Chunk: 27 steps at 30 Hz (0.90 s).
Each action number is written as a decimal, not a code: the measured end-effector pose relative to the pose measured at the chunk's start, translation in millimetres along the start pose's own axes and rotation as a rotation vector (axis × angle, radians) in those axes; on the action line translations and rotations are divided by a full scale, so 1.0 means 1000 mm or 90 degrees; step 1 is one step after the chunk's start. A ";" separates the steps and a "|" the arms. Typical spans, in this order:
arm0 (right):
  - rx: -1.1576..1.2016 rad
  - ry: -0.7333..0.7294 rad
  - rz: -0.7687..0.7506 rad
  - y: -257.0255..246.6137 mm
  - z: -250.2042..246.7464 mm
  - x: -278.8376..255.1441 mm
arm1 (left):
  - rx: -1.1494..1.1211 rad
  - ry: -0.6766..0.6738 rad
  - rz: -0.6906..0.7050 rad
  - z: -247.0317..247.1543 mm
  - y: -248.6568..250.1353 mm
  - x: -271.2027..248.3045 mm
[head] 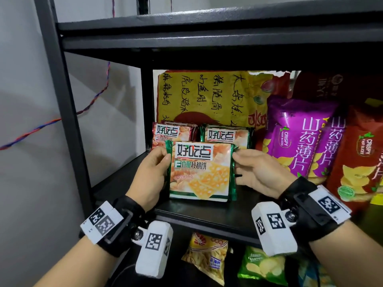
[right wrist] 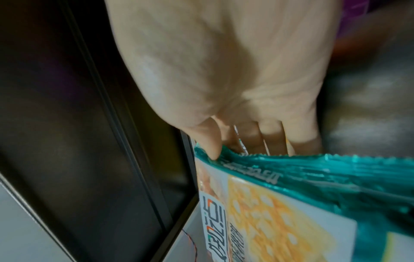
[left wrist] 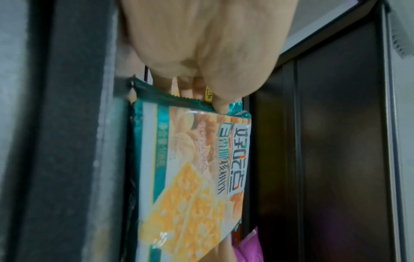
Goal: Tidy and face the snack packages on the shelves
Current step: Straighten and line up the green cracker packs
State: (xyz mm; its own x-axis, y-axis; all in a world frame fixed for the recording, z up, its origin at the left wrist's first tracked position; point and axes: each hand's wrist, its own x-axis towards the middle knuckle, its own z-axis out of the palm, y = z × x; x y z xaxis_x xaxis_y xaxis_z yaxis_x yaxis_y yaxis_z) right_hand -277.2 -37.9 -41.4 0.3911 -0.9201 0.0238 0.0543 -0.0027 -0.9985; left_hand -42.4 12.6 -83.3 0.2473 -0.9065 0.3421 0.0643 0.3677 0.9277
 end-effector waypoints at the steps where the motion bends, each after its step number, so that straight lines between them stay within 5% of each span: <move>1: -0.012 0.010 -0.004 0.001 -0.001 0.000 | -0.004 -0.003 0.007 -0.001 -0.001 0.000; 8: -0.134 0.005 -0.037 0.001 -0.010 -0.007 | -0.039 -0.036 -0.031 0.000 0.002 -0.004; 15: -0.249 -0.023 0.045 0.008 -0.012 -0.001 | -0.031 -0.026 0.023 0.000 0.005 -0.008; 20: -0.207 0.027 -0.034 0.008 -0.011 0.004 | -0.015 0.002 0.025 0.002 0.003 -0.007; 27: -0.089 0.075 -0.170 0.004 -0.008 -0.003 | -0.059 -0.075 -0.003 -0.002 0.001 -0.005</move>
State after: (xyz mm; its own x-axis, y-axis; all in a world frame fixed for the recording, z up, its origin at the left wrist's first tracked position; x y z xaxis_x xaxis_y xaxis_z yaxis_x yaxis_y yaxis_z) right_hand -285.1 -38.4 -46.1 0.2705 -0.9187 0.2879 0.0101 -0.2964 -0.9550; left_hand -42.2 18.0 -84.4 0.1319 -0.9246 0.3574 0.1549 0.3753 0.9139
